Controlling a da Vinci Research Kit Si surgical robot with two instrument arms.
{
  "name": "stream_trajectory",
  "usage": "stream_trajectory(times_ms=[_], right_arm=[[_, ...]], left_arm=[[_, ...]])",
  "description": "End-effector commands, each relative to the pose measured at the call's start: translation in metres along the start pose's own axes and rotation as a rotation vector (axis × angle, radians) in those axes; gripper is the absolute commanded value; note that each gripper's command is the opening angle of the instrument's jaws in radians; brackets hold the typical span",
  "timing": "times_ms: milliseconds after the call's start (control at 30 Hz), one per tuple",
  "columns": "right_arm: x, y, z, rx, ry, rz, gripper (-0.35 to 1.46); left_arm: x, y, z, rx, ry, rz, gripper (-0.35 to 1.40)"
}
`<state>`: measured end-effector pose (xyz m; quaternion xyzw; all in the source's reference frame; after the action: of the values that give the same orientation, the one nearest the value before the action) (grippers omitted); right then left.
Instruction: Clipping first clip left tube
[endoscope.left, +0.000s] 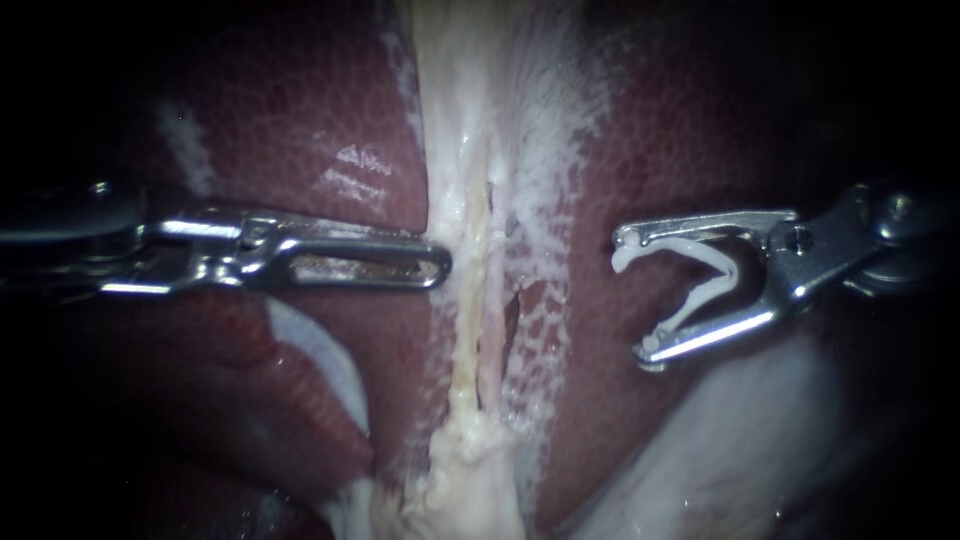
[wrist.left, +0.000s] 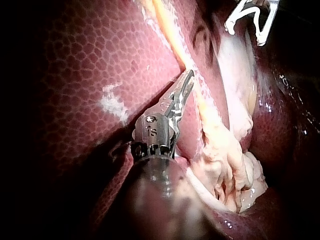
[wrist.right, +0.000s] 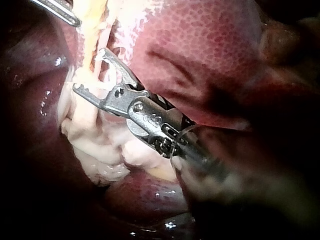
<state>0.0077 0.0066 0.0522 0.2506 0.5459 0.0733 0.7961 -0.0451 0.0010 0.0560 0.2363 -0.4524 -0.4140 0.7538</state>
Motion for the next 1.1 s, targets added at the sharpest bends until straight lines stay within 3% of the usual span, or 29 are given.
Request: stream_trajectory(times_ms=[33, 233, 633, 833, 1100], right_arm=[[0.0, 0.0, 0.0, 0.0, 0.0, 0.0, 0.6], [-0.0001, 0.0, 0.0003, -0.002, 0.0, -0.001, 0.6], [-0.0015, -0.0006, 0.0036, 0.001, -0.004, -0.013, 0.6], [-0.0032, -0.001, 0.0069, 0.024, -0.007, -0.03, 0.6], [-0.0061, -0.0016, 0.0119, 0.058, -0.014, -0.005, 0.6]], left_arm=[[0.0, 0.0, 0.0, 0.0, 0.0, 0.0, -0.35], [-0.0002, -0.0002, -0.0008, 0.004, 0.001, -0.001, -0.35], [-0.0026, -0.0013, -0.0067, -0.007, -0.003, -0.016, -0.35], [-0.0039, -0.0019, -0.009, -0.01, -0.013, -0.025, -0.35], [-0.0042, -0.0026, -0.0096, -0.013, -0.017, -0.027, -0.35]])
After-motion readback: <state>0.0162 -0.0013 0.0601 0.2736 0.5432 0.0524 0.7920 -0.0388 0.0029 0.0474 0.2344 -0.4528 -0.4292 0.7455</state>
